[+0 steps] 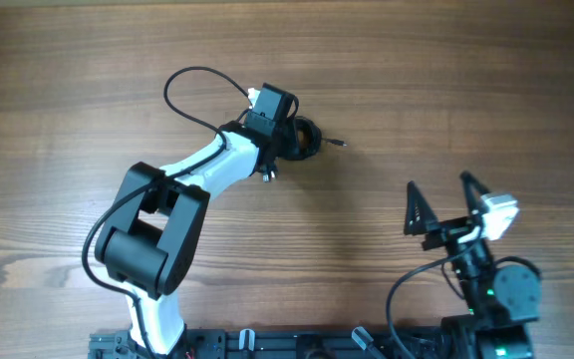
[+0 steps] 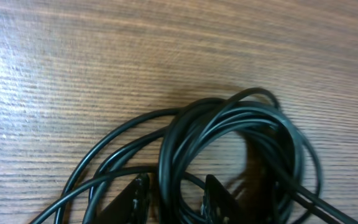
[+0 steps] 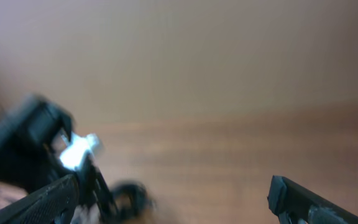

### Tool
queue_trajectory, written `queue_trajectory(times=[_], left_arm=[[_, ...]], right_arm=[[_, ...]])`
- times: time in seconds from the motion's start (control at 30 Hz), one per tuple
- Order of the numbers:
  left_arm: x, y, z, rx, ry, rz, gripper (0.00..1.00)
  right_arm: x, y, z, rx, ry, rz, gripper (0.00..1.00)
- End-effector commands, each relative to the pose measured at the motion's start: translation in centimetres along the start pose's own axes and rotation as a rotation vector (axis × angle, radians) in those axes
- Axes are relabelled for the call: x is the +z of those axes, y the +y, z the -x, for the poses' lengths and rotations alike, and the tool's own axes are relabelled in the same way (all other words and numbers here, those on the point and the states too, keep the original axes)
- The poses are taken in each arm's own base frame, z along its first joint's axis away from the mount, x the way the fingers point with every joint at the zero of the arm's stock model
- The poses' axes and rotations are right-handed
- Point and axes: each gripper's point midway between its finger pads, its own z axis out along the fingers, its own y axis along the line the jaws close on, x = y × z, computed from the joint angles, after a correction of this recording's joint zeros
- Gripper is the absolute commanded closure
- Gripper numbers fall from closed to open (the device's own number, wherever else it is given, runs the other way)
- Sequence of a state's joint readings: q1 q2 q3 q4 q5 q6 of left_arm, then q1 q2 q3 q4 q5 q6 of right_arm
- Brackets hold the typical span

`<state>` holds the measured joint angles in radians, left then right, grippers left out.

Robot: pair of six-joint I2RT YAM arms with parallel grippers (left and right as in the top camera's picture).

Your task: Untangle cables

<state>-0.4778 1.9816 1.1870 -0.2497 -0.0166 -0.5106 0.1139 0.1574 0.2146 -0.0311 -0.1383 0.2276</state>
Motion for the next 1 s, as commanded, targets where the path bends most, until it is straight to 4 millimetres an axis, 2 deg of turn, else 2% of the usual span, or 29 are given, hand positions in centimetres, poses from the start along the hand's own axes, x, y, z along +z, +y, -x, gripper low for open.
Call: queue_trajectory(times=[0.0,0.07,0.23,0.4,0.47,0.6,0.7,0.73,0.87,0.97], left_arm=[[1.3,0.4,-1.1,0.000,0.038,0.013,0.83],[1.3,0.4,-1.1,0.000,0.036,0.013,0.96],[-0.3,-0.4,0.0,0.023,0.005,-0.016,0.96],[-3.6,-2.5,1.9,0.165,0.000,-0.211,0.96],[-4.9,-2.8,2.6,0.173,0.012,-0.315,0.96],[-8.5,-2.9,3.9,0.180,0.046,-0.617,0.96],[-11.9,-2.5,4.6,0.243,0.030,-0.872,0.96],[-13.0,-2.2,4.8,0.263,0.016,-0.941,0.96],[-17.3,-1.0,5.7,0.341,-0.072,-1.187,0.96],[-19.7,-0.8,6.0,0.379,-0.114,-1.314,0.96]], right_arm=[[0.3,2.1,5.8,-0.003,-0.025,0.056,0.00],[1.1,3.4,7.3,-0.027,0.012,0.110,0.00],[4.1,5.2,9.1,-0.001,0.231,0.173,0.00],[6.8,5.9,8.5,0.053,0.526,0.194,0.00],[7.8,6.7,8.4,0.103,0.575,0.245,0.00],[9.2,9.5,7.0,0.241,0.658,0.437,0.02],[9.5,10.8,5.7,0.306,0.718,0.548,0.16],[9.8,11.0,5.3,0.321,0.736,0.565,0.22],[11.1,11.8,1.8,0.463,0.877,0.572,0.24],[12.0,12.9,0.0,0.538,0.945,0.587,0.31]])
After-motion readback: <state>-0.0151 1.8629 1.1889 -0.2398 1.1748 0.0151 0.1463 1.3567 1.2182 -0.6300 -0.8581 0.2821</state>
